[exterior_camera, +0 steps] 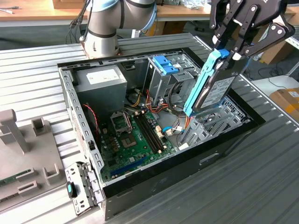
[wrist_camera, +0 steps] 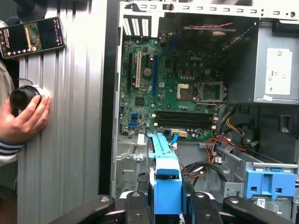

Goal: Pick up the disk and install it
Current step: 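Pick up the disk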

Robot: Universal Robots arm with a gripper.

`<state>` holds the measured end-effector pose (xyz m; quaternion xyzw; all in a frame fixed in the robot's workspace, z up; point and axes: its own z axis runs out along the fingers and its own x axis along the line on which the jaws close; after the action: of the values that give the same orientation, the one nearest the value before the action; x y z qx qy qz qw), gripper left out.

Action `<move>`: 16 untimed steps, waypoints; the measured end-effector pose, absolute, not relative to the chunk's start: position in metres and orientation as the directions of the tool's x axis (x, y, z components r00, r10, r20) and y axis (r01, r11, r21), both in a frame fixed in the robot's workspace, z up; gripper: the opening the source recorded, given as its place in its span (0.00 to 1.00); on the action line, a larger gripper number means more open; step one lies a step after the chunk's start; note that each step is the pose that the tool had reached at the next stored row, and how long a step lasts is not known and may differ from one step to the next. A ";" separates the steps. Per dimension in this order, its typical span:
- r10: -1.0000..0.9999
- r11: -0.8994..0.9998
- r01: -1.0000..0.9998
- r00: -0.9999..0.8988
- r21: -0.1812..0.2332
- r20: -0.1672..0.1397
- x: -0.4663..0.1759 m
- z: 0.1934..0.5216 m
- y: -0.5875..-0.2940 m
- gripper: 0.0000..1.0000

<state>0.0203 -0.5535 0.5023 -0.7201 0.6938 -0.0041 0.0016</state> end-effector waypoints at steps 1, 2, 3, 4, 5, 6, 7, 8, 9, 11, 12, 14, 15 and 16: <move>-0.999 -0.037 -0.999 0.037 -0.008 0.003 0.027 0.501 -0.552 0.36; -0.999 -0.037 -0.999 0.037 -0.008 0.003 0.034 0.501 -0.551 0.36; -0.999 -0.037 -0.999 0.037 -0.008 0.003 0.039 0.500 -0.550 0.36; -0.999 -0.037 -0.999 0.037 -0.008 0.003 0.046 0.500 -0.550 0.36; -0.999 -0.038 -0.999 0.038 -0.008 0.004 0.054 0.499 -0.549 0.36; -0.999 -0.038 -0.999 0.038 -0.008 0.004 0.060 0.499 -0.549 0.36; -0.999 -0.038 -0.999 0.038 -0.008 0.004 0.063 0.498 -0.549 0.36; -0.999 -0.038 -0.999 0.038 -0.008 0.004 0.063 0.498 -0.549 0.36; -0.999 -0.038 -0.999 0.038 -0.008 0.004 0.063 0.497 -0.550 0.36; -0.999 -0.038 -0.999 0.038 -0.008 0.004 0.063 0.497 -0.554 0.36; -0.999 -0.038 -0.999 0.038 -0.008 0.004 0.063 0.496 -0.557 0.36; -0.999 -0.038 -0.999 0.038 -0.008 0.004 0.063 0.495 -0.559 0.36; -0.999 -0.038 -0.999 0.038 -0.008 0.004 0.063 0.494 -0.559 0.36; -0.999 -0.038 -0.999 0.038 -0.008 0.004 0.063 0.494 -0.559 0.36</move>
<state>0.0634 -0.5589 0.4935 -0.7204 0.6935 -0.0041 0.0014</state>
